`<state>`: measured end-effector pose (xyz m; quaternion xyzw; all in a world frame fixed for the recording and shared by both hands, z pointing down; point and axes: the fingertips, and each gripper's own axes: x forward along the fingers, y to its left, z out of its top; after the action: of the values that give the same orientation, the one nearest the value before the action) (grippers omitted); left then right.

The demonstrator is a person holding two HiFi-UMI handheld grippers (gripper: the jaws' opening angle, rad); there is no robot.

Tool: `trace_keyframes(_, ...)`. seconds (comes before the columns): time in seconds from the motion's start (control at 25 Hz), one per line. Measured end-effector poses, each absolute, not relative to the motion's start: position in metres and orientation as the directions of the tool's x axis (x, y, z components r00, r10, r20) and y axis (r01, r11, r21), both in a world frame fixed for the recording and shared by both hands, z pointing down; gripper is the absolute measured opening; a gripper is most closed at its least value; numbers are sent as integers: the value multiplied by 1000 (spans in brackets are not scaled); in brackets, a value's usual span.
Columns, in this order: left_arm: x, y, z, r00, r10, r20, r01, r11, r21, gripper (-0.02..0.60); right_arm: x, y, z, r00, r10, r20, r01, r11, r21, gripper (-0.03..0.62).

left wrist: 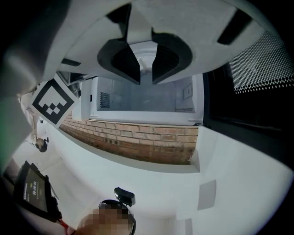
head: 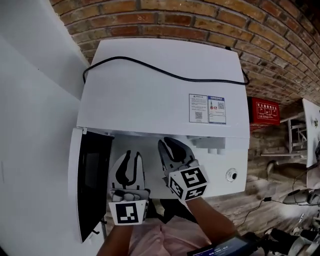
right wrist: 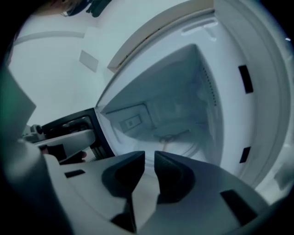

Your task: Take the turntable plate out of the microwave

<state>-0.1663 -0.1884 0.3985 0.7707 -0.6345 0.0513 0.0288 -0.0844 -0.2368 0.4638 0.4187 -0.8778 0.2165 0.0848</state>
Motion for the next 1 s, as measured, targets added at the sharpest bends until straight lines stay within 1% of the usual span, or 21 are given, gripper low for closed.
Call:
trace_keyframes(0.24, -166, -196, 427, 234, -959, 158, -972, -231, 38, 89, -95, -266, 497, -584, -715, 383, -811, 498, -308, 78)
trace_keyframes(0.44, -176, -196, 442, 234, -951, 201, -972, -225, 64, 89, -106, -282, 502, -539, -724, 430, -839, 508, -197, 71)
trace_keyframes(0.56, -183, -195, 443, 226, -951, 209, -974, -217, 66, 89, -111, -281, 505, -528, -700, 481, -833, 536, -135, 44)
trace_keyframes(0.68, -186, -195, 439, 223, -954, 200, -975, -214, 65, 91, -116, -272, 507, -551, -657, 514, -813, 561, -155, 11)
trace_keyframes(0.84, -185, -193, 434, 230, -955, 190, -973, -223, 57, 91, -119, -262, 509, -561, -632, 534, -804, 570, -170, 8)
trace_keyframes(0.92, -185, -192, 433, 235, -952, 198, -972, -230, 51, 91, -120, -259, 507, -578, -629, 520, -797, 572, -194, 15)
trace_keyframes(1.0, -184, -193, 430, 239, -952, 193, -971, -234, 49, 91, -119, -255, 503, -606, -637, 476, -789, 560, -255, 76)
